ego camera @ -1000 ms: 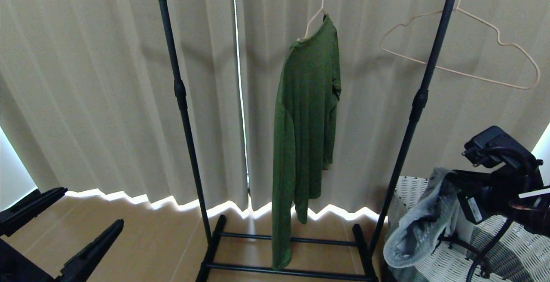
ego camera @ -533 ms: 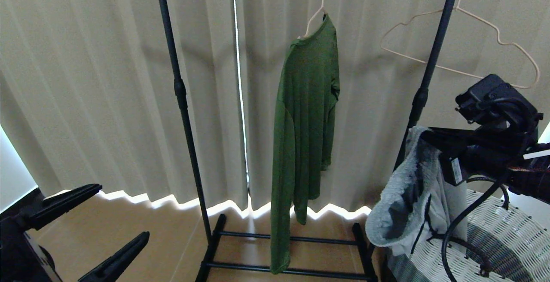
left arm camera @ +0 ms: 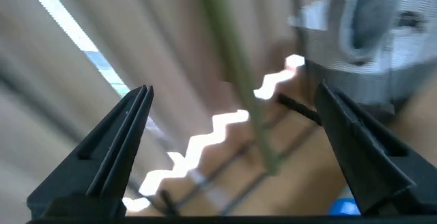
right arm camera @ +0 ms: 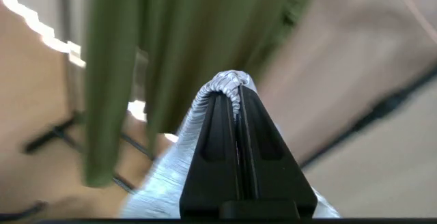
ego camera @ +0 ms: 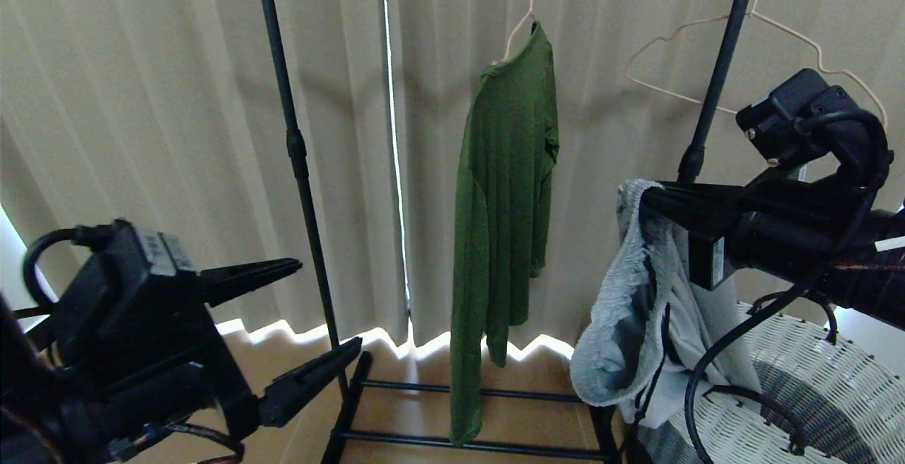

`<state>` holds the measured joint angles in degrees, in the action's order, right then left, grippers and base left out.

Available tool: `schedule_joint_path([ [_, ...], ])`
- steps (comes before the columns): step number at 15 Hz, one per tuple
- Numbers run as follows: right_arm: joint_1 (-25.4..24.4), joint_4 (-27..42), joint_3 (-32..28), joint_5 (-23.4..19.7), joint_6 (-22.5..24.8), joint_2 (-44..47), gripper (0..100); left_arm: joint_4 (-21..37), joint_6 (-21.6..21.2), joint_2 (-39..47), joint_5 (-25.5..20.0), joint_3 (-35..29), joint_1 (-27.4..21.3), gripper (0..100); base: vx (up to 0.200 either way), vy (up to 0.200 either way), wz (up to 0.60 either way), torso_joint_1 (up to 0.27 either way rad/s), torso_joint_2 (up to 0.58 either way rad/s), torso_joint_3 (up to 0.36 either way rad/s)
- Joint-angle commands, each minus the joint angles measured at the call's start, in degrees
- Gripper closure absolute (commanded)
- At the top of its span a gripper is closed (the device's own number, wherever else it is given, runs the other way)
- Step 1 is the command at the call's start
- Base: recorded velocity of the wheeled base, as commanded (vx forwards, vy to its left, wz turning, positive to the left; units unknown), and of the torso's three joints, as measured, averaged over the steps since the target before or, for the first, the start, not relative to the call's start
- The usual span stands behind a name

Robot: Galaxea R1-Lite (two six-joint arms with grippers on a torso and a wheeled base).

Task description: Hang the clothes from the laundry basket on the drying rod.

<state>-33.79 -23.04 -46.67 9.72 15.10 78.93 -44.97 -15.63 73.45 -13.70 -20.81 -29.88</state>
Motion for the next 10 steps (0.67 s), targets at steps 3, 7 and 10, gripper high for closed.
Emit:
schedule_joint_path([
  [3,-5.06,0.01,-0.62,-2.77,-1.92,-2.65,100,-0.12,11.15,16.29,7.11,-10.57,-13.36,0,0.000,0.000,0.00,0.000,0.00,0.000],
  [7,-7.43,0.01,-1.85,-7.61,-3.41,-2.91,100,-4.95,17.21,25.96,8.08,-10.83,-19.52,0,0.000,0.000,0.00,0.000,0.00,0.000],
  [10,-8.92,-0.87,-2.73,-8.40,-6.14,-3.00,100,-9.78,21.52,30.53,8.08,-11.01,-22.24,0,0.000,0.000,0.00,0.000,0.00,0.000],
])
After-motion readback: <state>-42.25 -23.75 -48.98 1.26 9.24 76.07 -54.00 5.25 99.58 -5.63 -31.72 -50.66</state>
